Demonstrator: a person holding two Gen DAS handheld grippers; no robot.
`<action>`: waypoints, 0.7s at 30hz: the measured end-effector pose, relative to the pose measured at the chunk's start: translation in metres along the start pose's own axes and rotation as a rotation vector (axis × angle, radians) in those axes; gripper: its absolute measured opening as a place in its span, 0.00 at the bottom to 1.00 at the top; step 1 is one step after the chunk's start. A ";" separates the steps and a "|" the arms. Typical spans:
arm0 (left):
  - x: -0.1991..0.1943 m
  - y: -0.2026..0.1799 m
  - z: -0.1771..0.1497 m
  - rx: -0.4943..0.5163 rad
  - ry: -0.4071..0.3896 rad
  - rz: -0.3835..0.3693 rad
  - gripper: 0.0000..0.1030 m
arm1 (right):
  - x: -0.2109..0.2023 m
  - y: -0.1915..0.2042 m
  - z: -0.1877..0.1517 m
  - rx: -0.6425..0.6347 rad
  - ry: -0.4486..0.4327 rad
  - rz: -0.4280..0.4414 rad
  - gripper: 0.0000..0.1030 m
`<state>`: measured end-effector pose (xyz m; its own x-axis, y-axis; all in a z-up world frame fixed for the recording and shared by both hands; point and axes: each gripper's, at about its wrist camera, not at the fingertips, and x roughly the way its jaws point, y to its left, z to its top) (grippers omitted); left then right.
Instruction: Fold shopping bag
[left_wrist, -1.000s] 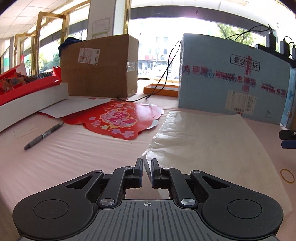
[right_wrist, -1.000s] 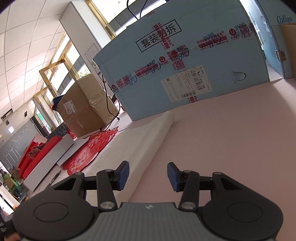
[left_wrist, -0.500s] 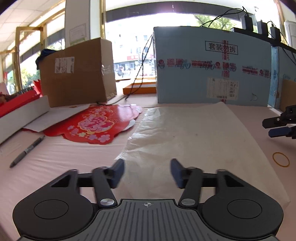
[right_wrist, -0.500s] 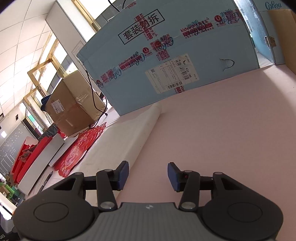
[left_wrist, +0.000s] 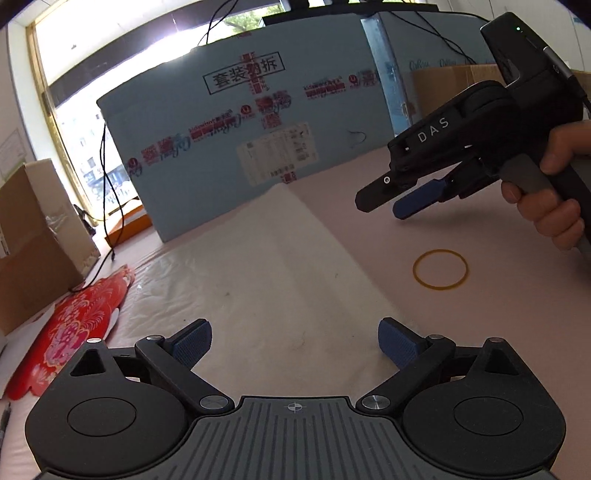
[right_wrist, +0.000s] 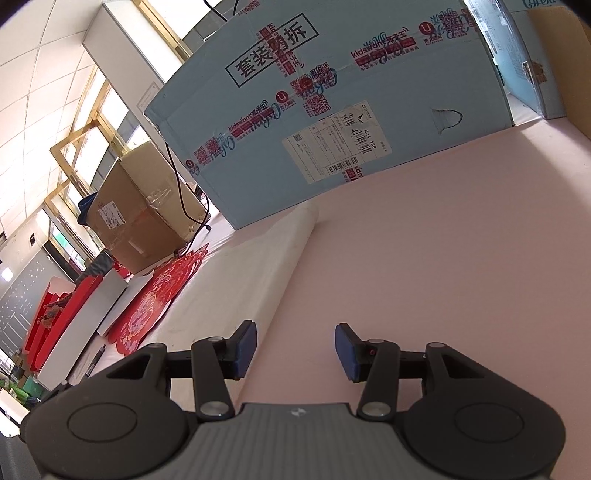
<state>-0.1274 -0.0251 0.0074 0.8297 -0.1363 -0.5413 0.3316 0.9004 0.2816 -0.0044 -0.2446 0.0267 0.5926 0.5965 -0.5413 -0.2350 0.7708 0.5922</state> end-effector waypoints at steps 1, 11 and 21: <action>0.001 0.002 -0.001 -0.016 0.001 -0.018 0.96 | 0.001 -0.001 0.002 0.006 0.004 0.003 0.50; 0.005 0.012 -0.009 -0.090 0.013 -0.119 1.00 | 0.051 0.004 0.034 -0.013 0.089 0.016 0.54; 0.007 0.015 -0.007 -0.108 0.022 -0.148 1.00 | 0.111 0.010 0.064 0.022 0.076 0.019 0.55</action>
<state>-0.1195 -0.0097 0.0024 0.7649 -0.2626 -0.5882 0.3983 0.9105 0.1115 0.1079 -0.1849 0.0109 0.5276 0.6270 -0.5732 -0.2280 0.7545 0.6155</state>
